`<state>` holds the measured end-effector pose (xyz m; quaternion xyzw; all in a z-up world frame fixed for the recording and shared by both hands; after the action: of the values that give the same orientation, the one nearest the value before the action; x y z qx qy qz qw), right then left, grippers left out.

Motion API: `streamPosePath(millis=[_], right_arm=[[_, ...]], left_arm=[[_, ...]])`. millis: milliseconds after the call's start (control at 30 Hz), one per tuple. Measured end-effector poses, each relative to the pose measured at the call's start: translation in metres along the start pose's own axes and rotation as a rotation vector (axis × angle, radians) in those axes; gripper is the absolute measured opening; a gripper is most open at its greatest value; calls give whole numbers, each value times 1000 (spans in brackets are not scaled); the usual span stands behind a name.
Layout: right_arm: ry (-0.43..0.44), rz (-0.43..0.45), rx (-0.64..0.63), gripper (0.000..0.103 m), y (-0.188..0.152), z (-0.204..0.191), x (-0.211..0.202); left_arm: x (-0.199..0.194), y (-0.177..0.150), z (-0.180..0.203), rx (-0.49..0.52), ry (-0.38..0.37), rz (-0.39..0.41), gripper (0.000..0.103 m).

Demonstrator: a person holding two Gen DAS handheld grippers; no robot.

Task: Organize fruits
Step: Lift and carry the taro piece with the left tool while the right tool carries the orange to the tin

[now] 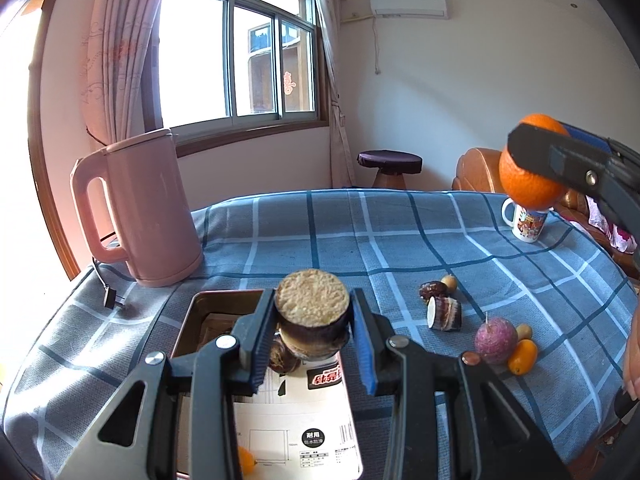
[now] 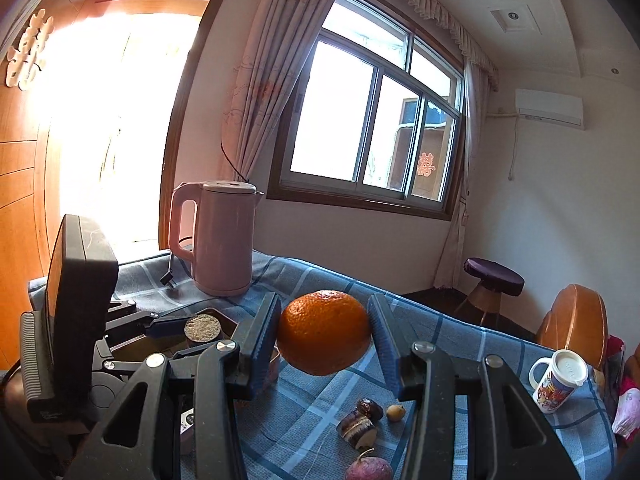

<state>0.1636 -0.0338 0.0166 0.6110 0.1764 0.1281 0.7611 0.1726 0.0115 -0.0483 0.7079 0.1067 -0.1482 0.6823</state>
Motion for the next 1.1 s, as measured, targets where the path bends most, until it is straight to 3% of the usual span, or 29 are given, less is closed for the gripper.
streamPosePath(millis=[733,1100], right_arm=[[106,-35,-17,47,-5,-41,50],[157,-117,15,47,-43,-61,79]], left_arm=[[20,-12,-51,17,118,-72,37],[34,-28,-71,22,151,-119,37]])
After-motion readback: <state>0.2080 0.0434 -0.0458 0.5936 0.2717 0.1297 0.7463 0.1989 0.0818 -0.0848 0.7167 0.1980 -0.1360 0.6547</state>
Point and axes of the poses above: each gripper's, at about its wrist camera, not at the fingertips, and x roughly the way its jaws point, z to its right, y to its top, the point moved 10 cm from there along x, roughly the way its jaws point, and after that the axes turned 7 degrees about z, right-handed, at the moved point
